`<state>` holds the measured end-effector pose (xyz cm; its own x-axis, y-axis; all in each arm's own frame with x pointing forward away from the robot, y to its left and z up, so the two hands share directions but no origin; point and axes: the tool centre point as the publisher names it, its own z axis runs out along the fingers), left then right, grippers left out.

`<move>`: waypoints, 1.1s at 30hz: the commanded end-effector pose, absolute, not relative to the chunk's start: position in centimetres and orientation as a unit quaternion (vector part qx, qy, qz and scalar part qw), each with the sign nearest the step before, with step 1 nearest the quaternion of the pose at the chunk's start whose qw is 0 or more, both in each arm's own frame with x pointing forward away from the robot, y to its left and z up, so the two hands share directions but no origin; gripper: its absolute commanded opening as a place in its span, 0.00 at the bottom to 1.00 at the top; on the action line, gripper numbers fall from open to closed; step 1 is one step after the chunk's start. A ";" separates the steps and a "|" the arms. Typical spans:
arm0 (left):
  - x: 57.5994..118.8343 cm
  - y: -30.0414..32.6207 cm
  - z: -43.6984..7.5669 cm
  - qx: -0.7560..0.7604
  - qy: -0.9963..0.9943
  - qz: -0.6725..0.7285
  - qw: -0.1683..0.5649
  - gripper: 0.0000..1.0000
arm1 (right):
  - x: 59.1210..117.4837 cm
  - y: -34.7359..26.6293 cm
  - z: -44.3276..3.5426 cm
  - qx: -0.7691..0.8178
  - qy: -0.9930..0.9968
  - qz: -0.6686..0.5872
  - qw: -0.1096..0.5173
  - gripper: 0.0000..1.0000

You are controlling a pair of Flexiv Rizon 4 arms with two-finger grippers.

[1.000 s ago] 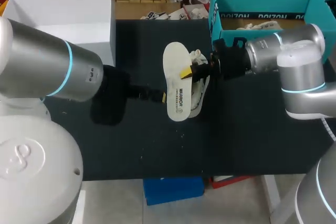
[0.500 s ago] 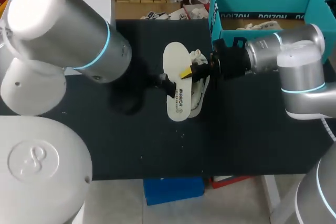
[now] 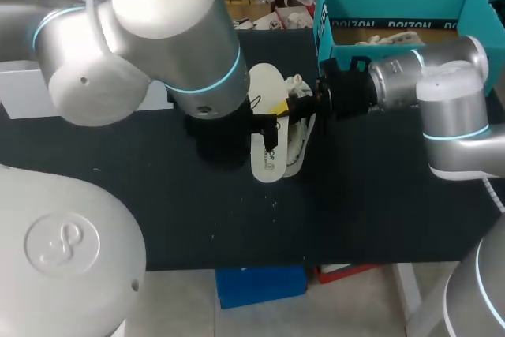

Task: Take the shoe out of the shoebox, open the shoe tongue, remove and reinsert the insole, then place the shoe into the shoebox

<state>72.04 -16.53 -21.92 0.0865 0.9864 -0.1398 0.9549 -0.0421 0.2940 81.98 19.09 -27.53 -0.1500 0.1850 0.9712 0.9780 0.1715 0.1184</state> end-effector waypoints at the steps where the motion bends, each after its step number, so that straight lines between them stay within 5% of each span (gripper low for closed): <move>1: 72.9 -18.1 -23.3 0.712 0.686 0.101 0.112 1.00 | 82.0 19.1 -27.5 -0.471 -0.619 -0.438 0.451 0.00; 33: 77.6 -20.7 -24.0 0.722 0.672 0.098 0.131 1.00 | 82.0 19.1 -27.5 -0.471 -0.619 -0.438 0.451 0.00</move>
<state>76.90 -20.52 -24.17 0.0761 0.9964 -0.0375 0.9425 -0.0596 0.3287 81.98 19.08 -27.53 -0.1498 0.1850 0.9713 0.9780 0.1716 0.1182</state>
